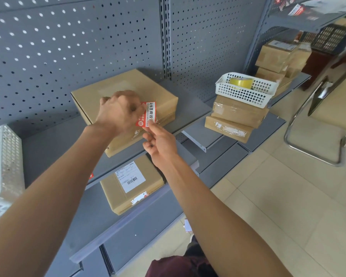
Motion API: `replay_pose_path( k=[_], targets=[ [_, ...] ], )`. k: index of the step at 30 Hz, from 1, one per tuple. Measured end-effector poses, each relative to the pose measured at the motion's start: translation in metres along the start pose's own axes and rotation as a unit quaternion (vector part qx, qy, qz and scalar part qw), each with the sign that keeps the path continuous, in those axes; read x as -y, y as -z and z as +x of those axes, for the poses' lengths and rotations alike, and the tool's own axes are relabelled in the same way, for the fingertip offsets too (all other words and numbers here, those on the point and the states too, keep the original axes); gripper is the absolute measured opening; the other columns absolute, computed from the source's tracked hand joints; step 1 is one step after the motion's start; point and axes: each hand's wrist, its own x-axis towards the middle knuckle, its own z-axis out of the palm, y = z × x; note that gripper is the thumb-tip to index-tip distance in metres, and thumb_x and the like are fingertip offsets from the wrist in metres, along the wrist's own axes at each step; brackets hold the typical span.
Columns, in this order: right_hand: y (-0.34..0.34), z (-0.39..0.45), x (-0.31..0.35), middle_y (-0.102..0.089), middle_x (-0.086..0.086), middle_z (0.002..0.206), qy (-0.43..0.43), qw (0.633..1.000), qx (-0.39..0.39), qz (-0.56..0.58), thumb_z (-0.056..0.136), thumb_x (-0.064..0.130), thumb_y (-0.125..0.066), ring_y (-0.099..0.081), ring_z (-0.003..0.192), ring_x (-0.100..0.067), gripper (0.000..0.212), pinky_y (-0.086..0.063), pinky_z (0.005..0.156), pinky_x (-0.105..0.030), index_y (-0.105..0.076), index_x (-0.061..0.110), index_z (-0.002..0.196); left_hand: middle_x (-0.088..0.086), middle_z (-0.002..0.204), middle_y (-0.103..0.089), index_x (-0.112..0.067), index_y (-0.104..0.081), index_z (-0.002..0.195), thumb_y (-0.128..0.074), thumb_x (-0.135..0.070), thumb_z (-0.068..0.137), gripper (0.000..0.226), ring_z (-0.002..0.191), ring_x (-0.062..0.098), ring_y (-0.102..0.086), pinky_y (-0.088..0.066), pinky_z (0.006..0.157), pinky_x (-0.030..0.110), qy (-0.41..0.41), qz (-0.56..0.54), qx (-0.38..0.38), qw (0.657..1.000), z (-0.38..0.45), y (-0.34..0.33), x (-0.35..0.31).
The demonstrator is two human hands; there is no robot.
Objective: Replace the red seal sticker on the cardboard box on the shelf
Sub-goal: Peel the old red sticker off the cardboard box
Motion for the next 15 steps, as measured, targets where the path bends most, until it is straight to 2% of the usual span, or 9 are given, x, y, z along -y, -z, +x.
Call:
replay_pose_path(
  k=[2,6,10,15],
  targets=[
    [0.001,0.000,0.002,-0.074,-0.002,0.097,-0.005,1.000,0.000,-0.007,0.089,0.018,-0.077,-0.060,0.068,-0.009,0.030,-0.042,0.053,-0.020,-0.072,0.010,0.117,-0.007,0.087,-0.066,-0.020,-0.062,0.078,-0.049,-0.042,0.096,0.032,0.089,0.026,-0.059,-0.036,0.090,0.043,-0.007,-0.021,-0.004,1.000,0.004,-0.005,0.002],
    [0.004,-0.002,0.005,-0.075,0.000,0.093,-0.013,1.000,0.003,-0.018,0.089,0.019,-0.077,-0.063,0.073,-0.009,0.028,-0.044,0.057,-0.021,-0.073,0.010,0.116,-0.010,0.114,-0.073,-0.021,-0.063,0.076,-0.055,-0.042,0.096,0.030,0.102,0.026,-0.066,-0.046,0.096,0.049,-0.019,-0.070,-0.013,0.997,0.001,-0.009,0.012],
    [0.003,-0.001,0.006,-0.075,-0.002,0.096,-0.018,1.000,0.006,-0.018,0.088,0.018,-0.078,-0.063,0.074,-0.010,0.029,-0.044,0.059,-0.021,-0.073,0.010,0.116,-0.005,0.111,-0.073,-0.022,-0.063,0.089,-0.048,-0.044,0.095,0.027,0.097,0.030,-0.066,-0.047,0.093,0.044,-0.039,-0.071,0.012,0.997,-0.002,-0.008,0.018],
    [0.005,0.000,0.007,-0.073,-0.001,0.094,-0.014,1.000,0.016,-0.020,0.089,0.017,-0.076,-0.063,0.073,-0.009,0.027,-0.042,0.059,-0.022,-0.073,0.009,0.115,-0.009,0.140,-0.062,-0.029,-0.065,0.098,-0.046,-0.042,0.093,0.024,0.126,0.025,-0.060,-0.039,0.110,0.050,-0.053,-0.097,0.055,0.992,0.000,-0.005,0.027]
  ],
)
